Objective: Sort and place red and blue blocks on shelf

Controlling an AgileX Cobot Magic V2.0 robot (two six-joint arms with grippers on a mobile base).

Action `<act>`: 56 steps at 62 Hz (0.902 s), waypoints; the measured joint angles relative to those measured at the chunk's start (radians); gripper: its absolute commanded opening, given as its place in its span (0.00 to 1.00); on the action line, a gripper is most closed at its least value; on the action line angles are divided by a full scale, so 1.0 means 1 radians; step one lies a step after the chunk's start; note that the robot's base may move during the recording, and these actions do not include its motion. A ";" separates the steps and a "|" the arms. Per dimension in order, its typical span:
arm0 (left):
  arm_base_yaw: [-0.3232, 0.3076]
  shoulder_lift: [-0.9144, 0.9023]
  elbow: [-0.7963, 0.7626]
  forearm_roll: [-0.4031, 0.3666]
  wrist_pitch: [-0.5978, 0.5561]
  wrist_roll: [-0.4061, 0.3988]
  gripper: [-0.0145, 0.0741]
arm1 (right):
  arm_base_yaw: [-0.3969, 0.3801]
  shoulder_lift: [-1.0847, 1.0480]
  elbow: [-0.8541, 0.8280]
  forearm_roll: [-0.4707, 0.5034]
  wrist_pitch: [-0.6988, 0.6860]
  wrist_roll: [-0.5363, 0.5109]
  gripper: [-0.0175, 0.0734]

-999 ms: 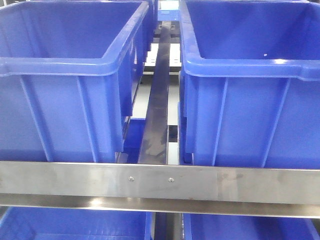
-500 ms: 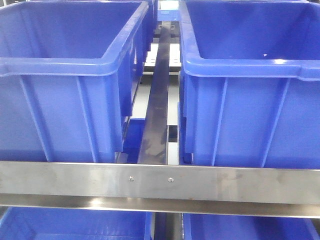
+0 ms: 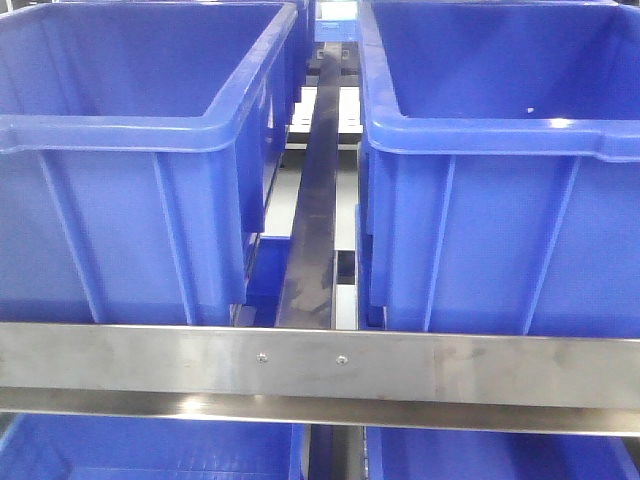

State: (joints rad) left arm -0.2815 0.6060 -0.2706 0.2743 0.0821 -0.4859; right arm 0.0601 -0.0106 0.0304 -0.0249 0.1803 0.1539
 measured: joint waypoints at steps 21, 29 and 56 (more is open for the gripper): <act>0.000 -0.002 0.000 0.000 0.000 0.000 0.32 | 0.000 0.000 0.000 0.000 0.002 0.000 0.25; 0.004 -0.040 0.000 0.000 0.000 0.000 0.32 | 0.000 0.000 0.000 0.000 0.002 0.002 0.25; 0.216 -0.473 0.117 0.013 -0.002 0.000 0.32 | 0.000 0.000 0.000 0.000 0.002 0.002 0.25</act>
State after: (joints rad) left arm -0.0656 0.1327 -0.1531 0.2874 0.0805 -0.4859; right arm 0.0601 -0.0106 0.0304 -0.0244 0.1820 0.1558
